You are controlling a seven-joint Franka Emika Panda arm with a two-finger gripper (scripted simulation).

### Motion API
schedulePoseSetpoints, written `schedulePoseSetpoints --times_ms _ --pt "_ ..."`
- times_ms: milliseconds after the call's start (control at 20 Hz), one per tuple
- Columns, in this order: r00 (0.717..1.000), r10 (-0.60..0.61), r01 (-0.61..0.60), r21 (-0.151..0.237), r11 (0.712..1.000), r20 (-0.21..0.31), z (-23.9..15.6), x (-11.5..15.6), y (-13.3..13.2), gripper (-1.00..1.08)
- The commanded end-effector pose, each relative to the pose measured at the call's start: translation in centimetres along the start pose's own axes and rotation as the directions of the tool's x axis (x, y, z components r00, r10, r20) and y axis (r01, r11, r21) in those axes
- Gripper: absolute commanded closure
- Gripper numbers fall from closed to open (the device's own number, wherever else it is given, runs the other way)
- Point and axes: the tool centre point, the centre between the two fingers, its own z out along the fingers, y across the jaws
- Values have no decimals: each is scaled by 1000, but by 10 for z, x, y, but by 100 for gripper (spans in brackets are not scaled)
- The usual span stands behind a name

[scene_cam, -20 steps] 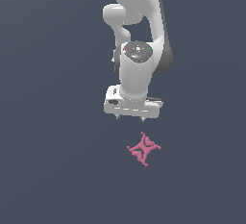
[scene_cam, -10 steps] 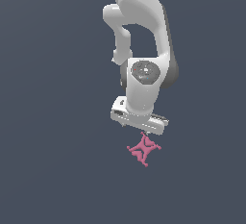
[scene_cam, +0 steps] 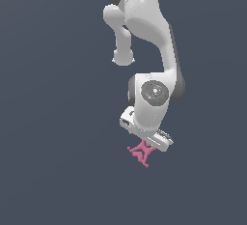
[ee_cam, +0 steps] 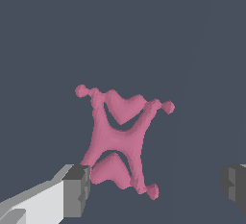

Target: Pick up the object and move it to a goal position.

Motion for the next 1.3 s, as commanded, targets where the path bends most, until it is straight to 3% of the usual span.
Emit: schedulePoseSetpoints --times_ms 0,500,950,1250 --pt "999 54 -54 -1 999 3 9 1 -8 -92" --pt "984 177 -177 -4 984 10 30 0 -25 -92" --pt "982 188 -188 -5 982 11 36 -1 -27 -92" --pt "982 190 -190 -5 982 10 63 -1 -26 -92"
